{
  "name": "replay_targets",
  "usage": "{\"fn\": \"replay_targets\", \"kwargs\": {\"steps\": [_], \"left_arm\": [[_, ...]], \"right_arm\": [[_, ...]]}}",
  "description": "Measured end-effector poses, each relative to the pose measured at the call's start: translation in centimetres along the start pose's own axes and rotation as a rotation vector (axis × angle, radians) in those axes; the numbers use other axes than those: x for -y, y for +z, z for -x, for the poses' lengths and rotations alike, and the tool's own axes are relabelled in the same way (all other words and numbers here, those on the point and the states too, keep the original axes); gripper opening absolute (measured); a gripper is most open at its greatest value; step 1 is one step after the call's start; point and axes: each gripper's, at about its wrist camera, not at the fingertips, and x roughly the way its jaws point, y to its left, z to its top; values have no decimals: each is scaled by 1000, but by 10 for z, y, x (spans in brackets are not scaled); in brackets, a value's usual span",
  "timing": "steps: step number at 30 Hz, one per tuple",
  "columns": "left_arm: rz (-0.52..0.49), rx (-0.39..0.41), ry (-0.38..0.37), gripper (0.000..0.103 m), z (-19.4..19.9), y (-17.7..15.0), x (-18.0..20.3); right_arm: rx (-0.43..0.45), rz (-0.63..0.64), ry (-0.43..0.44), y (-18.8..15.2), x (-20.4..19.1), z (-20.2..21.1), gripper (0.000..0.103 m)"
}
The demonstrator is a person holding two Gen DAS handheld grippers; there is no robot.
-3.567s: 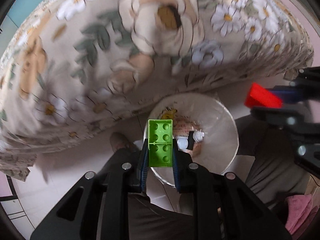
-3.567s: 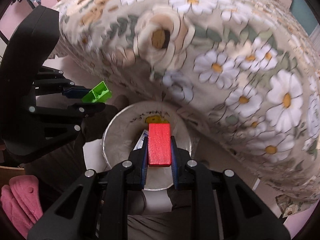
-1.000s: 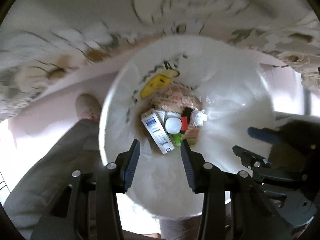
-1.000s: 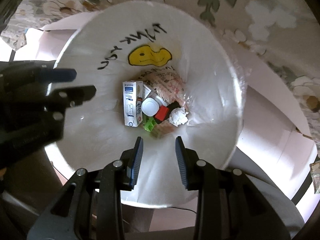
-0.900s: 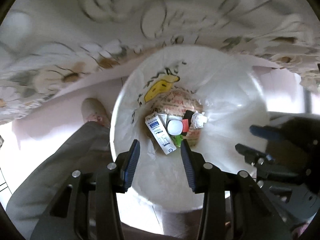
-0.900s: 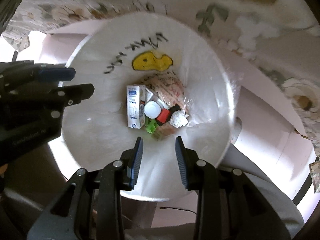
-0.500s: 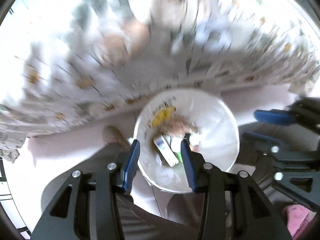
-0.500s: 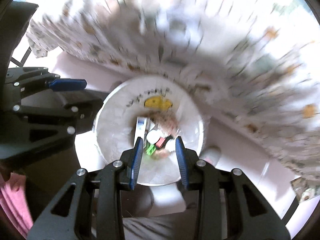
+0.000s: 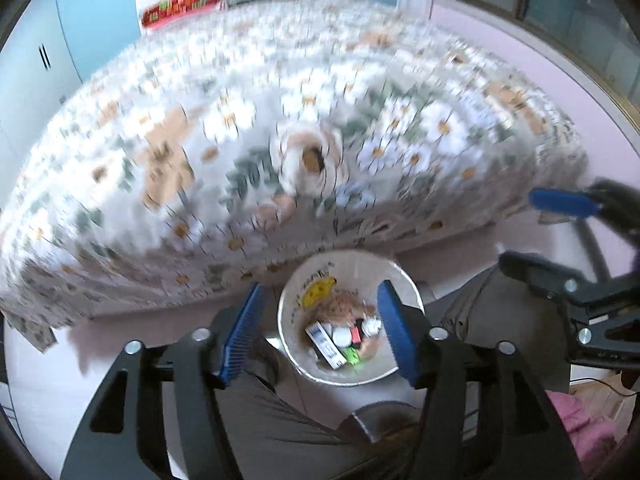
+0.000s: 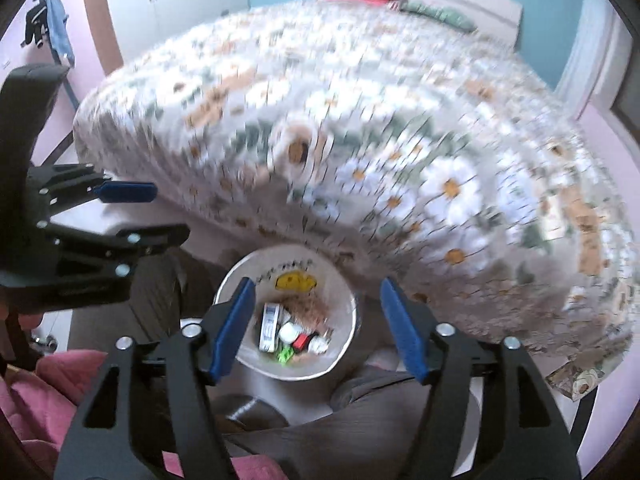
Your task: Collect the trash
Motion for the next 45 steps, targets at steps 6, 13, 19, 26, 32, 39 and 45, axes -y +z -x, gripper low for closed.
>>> {"fn": "replay_targets", "kwargs": {"steps": [6,13,19,26,32,39,45], "left_arm": [[-45,134,55,87,56,-9,18],[-68,207,139,91,90,-26,28],[-50,219,174,91,96,-33,27],[-28,221,171,91,98,-40,30],[-41,222,159,91,98,-41,35],[-38,238,156,91,101,-39,36],[-49,247,156,91,104,-39,37]], "right_arm": [[136,-21,-52,-10,-11,53,84],[174,-46,-65,-30,-24,78,86],[240,-72,-143,-40,-31,91,87],[281,-101,-169,-47,-35,96,88],[284,-140,-185,-54,-33,98,88],[284,-172,-178,-56,-27,100,88],[285,-178,-176,-56,-25,102,88]]}}
